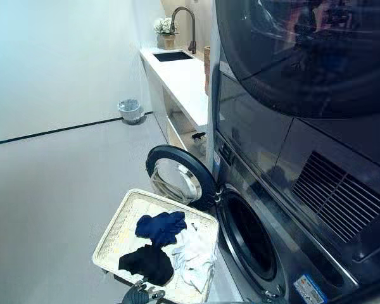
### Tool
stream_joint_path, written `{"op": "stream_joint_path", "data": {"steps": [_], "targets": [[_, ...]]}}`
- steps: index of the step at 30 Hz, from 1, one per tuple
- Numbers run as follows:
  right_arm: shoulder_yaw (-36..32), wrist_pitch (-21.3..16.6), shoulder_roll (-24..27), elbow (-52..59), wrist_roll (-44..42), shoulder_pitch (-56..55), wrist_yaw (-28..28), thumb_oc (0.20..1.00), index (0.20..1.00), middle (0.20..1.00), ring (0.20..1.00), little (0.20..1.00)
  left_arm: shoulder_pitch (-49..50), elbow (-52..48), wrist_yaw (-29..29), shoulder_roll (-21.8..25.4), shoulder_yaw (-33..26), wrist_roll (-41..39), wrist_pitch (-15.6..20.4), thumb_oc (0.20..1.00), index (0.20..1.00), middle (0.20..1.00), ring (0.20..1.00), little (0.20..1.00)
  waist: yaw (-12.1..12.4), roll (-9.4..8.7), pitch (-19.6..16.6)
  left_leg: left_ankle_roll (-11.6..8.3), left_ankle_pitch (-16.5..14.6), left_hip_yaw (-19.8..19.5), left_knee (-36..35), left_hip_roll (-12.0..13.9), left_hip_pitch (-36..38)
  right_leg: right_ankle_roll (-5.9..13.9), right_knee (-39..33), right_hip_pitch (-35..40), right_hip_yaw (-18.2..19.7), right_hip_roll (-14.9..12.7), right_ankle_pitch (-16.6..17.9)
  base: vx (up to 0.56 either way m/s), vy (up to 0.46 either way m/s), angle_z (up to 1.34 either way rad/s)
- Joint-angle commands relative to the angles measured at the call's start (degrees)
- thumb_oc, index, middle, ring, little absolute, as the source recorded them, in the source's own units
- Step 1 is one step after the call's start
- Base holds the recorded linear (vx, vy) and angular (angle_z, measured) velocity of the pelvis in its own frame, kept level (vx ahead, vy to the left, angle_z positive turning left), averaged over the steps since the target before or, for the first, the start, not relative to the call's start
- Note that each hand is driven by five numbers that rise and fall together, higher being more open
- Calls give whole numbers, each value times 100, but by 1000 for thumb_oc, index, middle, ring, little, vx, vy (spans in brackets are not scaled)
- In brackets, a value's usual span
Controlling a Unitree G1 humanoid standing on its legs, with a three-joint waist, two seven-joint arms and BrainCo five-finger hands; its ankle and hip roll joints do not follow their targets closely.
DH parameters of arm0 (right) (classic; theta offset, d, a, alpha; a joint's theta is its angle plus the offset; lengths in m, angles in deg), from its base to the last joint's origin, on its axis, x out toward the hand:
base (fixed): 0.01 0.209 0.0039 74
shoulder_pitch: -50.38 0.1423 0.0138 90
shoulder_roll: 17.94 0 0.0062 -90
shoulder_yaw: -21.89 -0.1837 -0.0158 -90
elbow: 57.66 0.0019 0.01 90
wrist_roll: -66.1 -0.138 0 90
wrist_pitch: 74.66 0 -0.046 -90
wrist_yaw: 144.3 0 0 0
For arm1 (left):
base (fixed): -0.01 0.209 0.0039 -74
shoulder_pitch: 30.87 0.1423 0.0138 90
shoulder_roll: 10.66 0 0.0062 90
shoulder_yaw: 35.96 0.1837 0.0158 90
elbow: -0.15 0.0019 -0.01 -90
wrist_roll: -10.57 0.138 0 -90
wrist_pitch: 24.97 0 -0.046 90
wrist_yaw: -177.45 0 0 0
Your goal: Put the clothes into the washing machine.
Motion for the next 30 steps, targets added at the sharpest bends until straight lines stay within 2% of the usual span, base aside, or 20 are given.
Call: {"op": "stream_joint_path", "data": {"steps": [1, 4, 10, 11, 14, 16, 17, 20, 22, 26, 27, 30], "targets": [[3, -322, -169, 111, -344, 410, 448, 1000, 1000, 1000, 1000, 1000, -355, 326, -76, -211, 49, 141, -57, 1000, 1000, 1000, 1000, 1000, -34, -186, 174, 424, -511, 297, 150, -597, 178, 269, 169, -316, 284, 28, 286, 174, -70, -36], [-23, -357, -133, 69, -268, 385, 466, 1000, 1000, 1000, 1000, 1000, -346, 337, 2, -192, 50, 52, -11, 1000, 1000, 1000, 1000, 1000, -39, -172, 182, 429, -506, 305, 154, -596, 174, 267, 168, -314, 275, 27, 286, 0, 0, 0], [-49, -316, -133, -11, -160, 334, 336, 1000, 1000, 1000, 1000, 1000, -310, 422, 422, -201, -90, 91, -138, 1000, 1000, 1000, 1000, 1000, -31, -190, 195, 431, -510, 298, 171, -603, 179, 274, 178, -298, 268, 21, 282, 18, -2, 0], [-27, -316, -133, -38, -82, 309, 321, 1000, 1000, 1000, 1000, 1000, -309, 479, 852, -196, -154, 261, -247, 1000, 1000, 1000, 1000, 1000, -31, -210, 210, 439, -511, 293, 181, -606, 179, 264, 190, -295, 273, 24, 275, 38, -7, 0], [1, -228, -131, -56, 3, 310, 240, 1000, 1000, 1000, 1000, 1000, -338, 524, 1166, -168, -181, 310, -382, 1000, 1000, 1000, 1000, 1000, -35, -227, 227, 440, -512, 287, 198, -607, 168, 263, 211, -307, 289, 26, 269, 24, -5, 0], [100, 158, -149, -101, 386, 333, -182, 1000, 1000, 1000, 1000, 1000, -428, 558, 1493, -163, -279, 316, -453, 1000, 1000, 1000, 1000, 1000, -32, -250, 266, 452, -523, 280, 242, -608, 136, 250, 244, -327, 317, 25, 256, 40, -4, 0], [126, 225, -148, -119, 447, 341, -203, 1000, 1000, 1000, 1000, 1000, -443, 560, 1585, -164, -294, 342, -449, 1000, 1000, 1000, 1000, 1000, -27, -257, 282, 458, -527, 274, 256, -609, 126, 246, 253, -333, 327, 24, 256, 33, -6, 0], [190, 211, -143, -121, 500, 357, -407, 1000, 1000, 1000, 1000, 1000, -490, 542, 2056, -141, -305, 470, -377, 1000, 1000, 1000, 1000, 1000, -21, -279, 346, 470, -546, 265, 323, -617, 84, 236, 284, -361, 355, 18, 257, 44, -1, 0], [199, 214, -137, -106, 507, 363, -437, 1000, 1000, 1000, 1000, 1000, -499, 533, 2173, -129, -317, 483, -361, 1000, 1000, 1000, 1000, 1000, -23, -280, 364, 471, -550, 265, 343, -617, 69, 236, 295, -376, 365, 14, 260, 21, 5, 0], [300, 182, -57, 48, 365, 439, -454, 1000, 1000, 1000, 1000, 1000, -655, 460, 3168, 11, -246, 993, -344, 1000, 1000, 1000, 1000, 1000, -75, -274, 542, 477, -572, 313, 494, -619, -119, 230, 351, -577, 462, -8, 303, 11, 44, -1], [314, 177, -47, 62, 361, 448, -454, 1000, 1000, 1000, 1000, 1000, -676, 455, 3225, 21, -230, 1050, -340, 1000, 1000, 1000, 1000, 1000, -81, -272, 557, 477, -572, 320, 510, -618, -141, 228, 359, -600, 472, -9, 308, -9, 68, -7], [459, 120, 94, 188, 261, 652, -462, 1000, 1000, 1000, 1000, 1000, -1008, 331, 3784, 146, 57, 1401, -202, 1000, 1000, 1000, 1000, 1000, -151, -237, 858, 477, -623, 383, 676, -611, -388, 227, 414, -844, 576, -33, 335, -116, 88, -16]]}}
